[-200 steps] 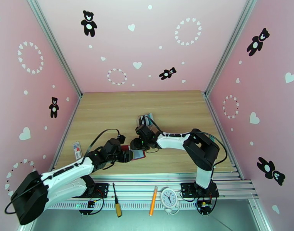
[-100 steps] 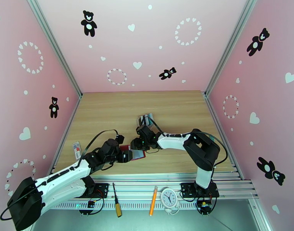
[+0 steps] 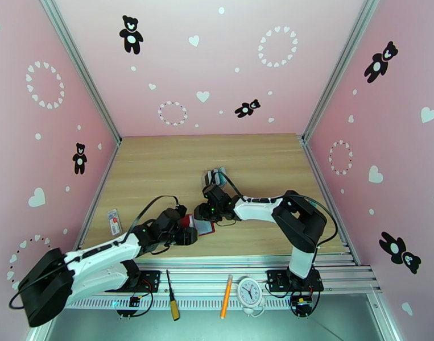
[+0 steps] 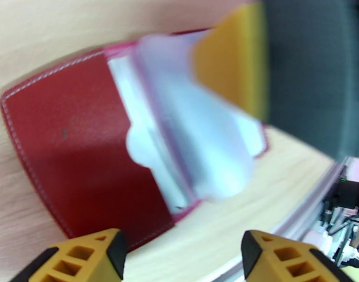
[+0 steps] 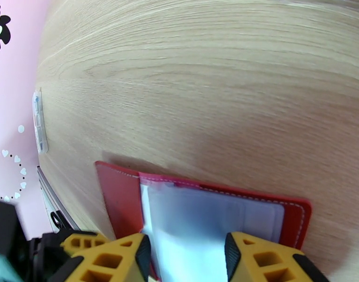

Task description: Put the credit cards into the card holder

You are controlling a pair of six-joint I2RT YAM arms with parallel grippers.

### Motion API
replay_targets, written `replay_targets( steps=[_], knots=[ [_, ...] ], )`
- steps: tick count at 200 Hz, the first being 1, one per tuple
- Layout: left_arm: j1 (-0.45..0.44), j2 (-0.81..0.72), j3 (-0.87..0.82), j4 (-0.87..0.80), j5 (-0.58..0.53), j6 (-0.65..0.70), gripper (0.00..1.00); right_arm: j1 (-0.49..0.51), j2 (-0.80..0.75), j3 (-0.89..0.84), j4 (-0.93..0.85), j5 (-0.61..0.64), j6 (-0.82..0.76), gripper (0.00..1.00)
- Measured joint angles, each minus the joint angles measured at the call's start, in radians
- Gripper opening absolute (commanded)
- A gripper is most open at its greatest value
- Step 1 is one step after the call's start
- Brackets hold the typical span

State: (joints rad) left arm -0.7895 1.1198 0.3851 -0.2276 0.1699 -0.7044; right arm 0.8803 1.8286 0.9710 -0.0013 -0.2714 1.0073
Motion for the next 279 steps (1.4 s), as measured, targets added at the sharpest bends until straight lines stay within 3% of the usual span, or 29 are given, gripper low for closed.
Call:
replay_targets(
  steps=[105, 159, 279],
  knots=[
    [-0.005, 0.21, 0.138, 0.027, -0.129, 0.051, 0.69, -0.045, -0.053, -0.055, -0.008, 0.034, 0.006, 0.49],
    [-0.005, 0.19, 0.096, 0.109, -0.106, 0.099, 0.72, -0.051, -0.056, -0.055, -0.016, 0.04, 0.007, 0.49],
    [-0.004, 0.18, 0.09, 0.12, -0.043, 0.135, 0.77, -0.019, -0.055, -0.022, -0.057, 0.032, 0.013, 0.49]
  ],
)
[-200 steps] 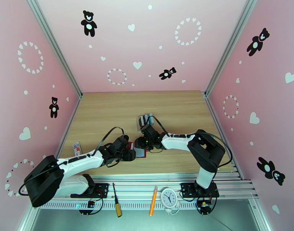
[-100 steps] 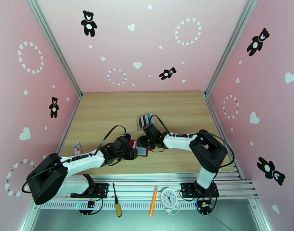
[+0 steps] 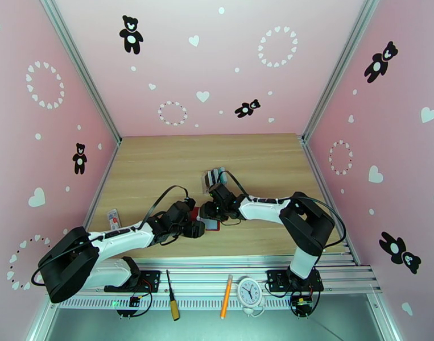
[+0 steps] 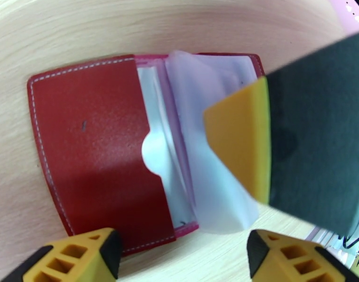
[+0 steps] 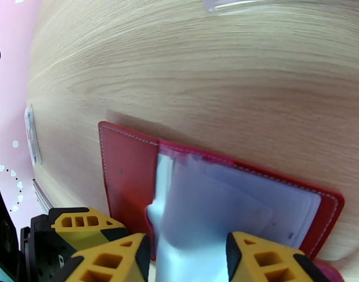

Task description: Put the credit cards into the card holder

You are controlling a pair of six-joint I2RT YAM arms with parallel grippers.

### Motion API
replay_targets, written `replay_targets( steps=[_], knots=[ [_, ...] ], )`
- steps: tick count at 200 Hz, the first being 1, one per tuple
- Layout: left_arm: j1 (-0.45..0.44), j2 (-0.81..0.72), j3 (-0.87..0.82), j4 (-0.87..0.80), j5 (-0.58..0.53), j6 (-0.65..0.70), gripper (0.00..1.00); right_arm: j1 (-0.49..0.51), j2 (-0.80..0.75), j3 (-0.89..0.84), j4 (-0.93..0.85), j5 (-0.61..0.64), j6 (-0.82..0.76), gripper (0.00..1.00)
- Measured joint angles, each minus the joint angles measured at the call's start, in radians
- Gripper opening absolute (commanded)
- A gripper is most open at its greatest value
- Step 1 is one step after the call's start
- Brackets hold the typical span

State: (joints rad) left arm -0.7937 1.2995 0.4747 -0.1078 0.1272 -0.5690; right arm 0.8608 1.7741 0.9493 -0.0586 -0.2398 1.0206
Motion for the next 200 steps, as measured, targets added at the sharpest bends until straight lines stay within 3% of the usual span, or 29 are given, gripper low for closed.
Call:
replay_targets(
  steps=[200],
  knots=[
    [0.049, -0.002, -0.007, 0.016, 0.03, -0.011, 0.81, 0.023, 0.027, 0.019, 0.028, -0.037, 0.021, 0.5]
  ],
)
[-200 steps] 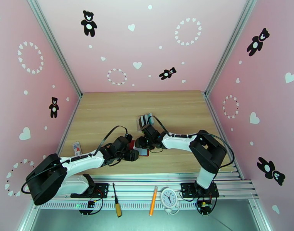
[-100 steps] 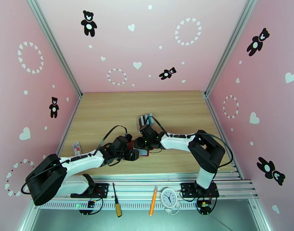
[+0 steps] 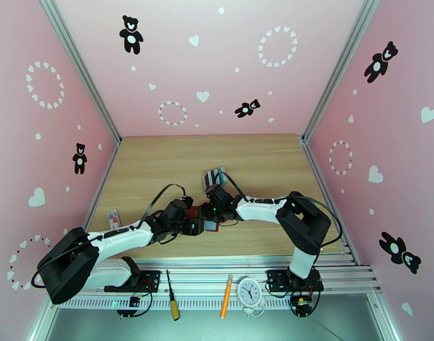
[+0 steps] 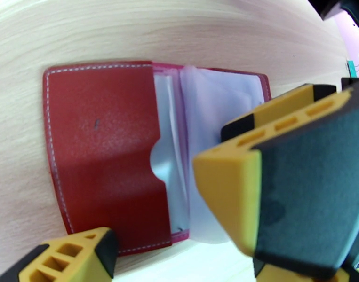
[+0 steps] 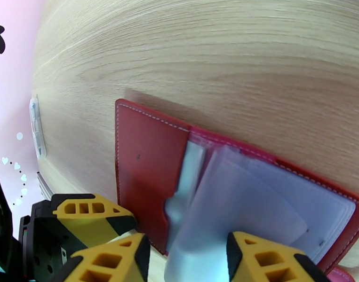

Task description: Put the credit cards into the card holder

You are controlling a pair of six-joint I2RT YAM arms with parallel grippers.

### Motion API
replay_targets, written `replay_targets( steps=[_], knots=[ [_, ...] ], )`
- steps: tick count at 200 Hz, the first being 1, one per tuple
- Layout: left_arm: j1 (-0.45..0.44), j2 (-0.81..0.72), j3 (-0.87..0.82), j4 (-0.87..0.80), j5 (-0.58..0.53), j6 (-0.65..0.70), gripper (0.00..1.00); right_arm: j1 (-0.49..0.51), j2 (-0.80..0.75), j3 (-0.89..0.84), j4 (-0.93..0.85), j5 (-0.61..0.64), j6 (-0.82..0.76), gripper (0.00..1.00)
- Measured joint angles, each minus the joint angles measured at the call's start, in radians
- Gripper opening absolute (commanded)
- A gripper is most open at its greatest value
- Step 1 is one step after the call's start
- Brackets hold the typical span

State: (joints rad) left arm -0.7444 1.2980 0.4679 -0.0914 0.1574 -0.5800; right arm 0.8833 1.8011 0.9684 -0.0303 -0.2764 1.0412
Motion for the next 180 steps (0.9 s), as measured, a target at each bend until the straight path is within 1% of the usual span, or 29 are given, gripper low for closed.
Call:
replay_targets(
  steps=[21, 69, 97, 114, 149, 180],
  knots=[
    [0.002, 0.007, 0.0, 0.003, 0.0, 0.0, 0.8, -0.001, 0.001, 0.0, 0.016, -0.007, 0.019, 0.5],
    [0.003, 0.04, 0.019, 0.011, -0.002, 0.001, 0.74, -0.002, 0.001, 0.0, 0.062, -0.02, 0.048, 0.5],
    [0.003, 0.069, 0.035, 0.015, -0.007, 0.003, 0.7, -0.004, 0.001, 0.003, 0.08, -0.025, 0.053, 0.5],
    [0.003, 0.089, 0.046, 0.019, -0.008, 0.005, 0.64, -0.008, 0.001, 0.004, 0.084, -0.026, 0.052, 0.5],
    [0.003, 0.119, 0.062, 0.029, -0.01, 0.004, 0.55, -0.02, -0.004, 0.004, 0.08, -0.029, 0.05, 0.5],
    [0.005, 0.125, 0.064, 0.024, -0.016, 0.0, 0.52, -0.023, -0.043, 0.004, 0.047, -0.042, 0.04, 0.5]
  ],
)
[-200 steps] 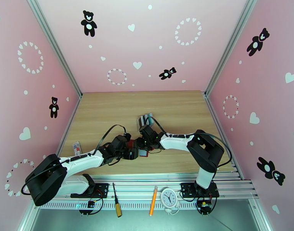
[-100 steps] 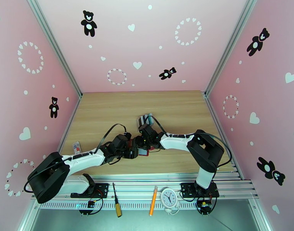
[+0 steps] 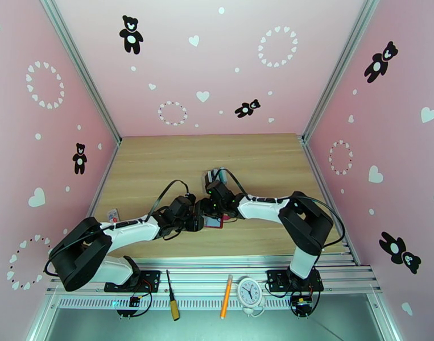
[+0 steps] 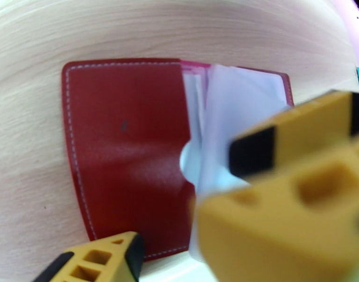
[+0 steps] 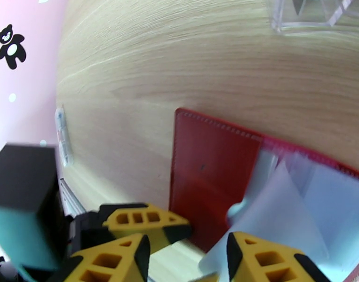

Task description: Put the credit cards into the card holder

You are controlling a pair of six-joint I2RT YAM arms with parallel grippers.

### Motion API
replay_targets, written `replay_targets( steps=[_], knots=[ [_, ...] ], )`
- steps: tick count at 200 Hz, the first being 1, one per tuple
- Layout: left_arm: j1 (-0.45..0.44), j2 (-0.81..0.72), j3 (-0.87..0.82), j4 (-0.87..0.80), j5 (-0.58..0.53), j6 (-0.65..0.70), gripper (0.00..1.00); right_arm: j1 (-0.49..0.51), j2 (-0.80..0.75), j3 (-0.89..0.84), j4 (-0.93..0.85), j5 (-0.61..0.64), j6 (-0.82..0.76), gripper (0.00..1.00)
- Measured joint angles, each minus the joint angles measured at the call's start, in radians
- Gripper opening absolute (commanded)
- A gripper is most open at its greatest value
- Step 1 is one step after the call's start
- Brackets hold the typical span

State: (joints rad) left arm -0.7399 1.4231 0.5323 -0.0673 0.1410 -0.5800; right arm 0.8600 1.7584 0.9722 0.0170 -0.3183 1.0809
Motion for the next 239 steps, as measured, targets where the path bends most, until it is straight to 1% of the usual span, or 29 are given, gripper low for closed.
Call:
replay_targets(
  steps=[54, 77, 110, 145, 239],
  knots=[
    [0.0, 0.001, 0.0, -0.001, -0.003, 0.0, 0.51, -0.018, -0.133, -0.003, -0.079, 0.016, -0.045, 0.51],
    [0.0, -0.006, 0.0, -0.002, -0.003, 0.0, 0.51, -0.032, -0.159, -0.024, -0.093, 0.027, -0.06, 0.53],
    [0.0, -0.014, -0.006, 0.001, -0.002, 0.0, 0.51, -0.043, -0.159, -0.073, -0.122, 0.047, -0.071, 0.55],
    [0.0, -0.015, -0.007, 0.002, -0.002, 0.0, 0.52, -0.043, -0.153, -0.085, -0.124, 0.051, -0.071, 0.56],
    [0.0, -0.017, -0.008, 0.002, -0.002, 0.0, 0.52, -0.043, -0.051, -0.084, -0.077, 0.04, -0.068, 0.56]
  ],
)
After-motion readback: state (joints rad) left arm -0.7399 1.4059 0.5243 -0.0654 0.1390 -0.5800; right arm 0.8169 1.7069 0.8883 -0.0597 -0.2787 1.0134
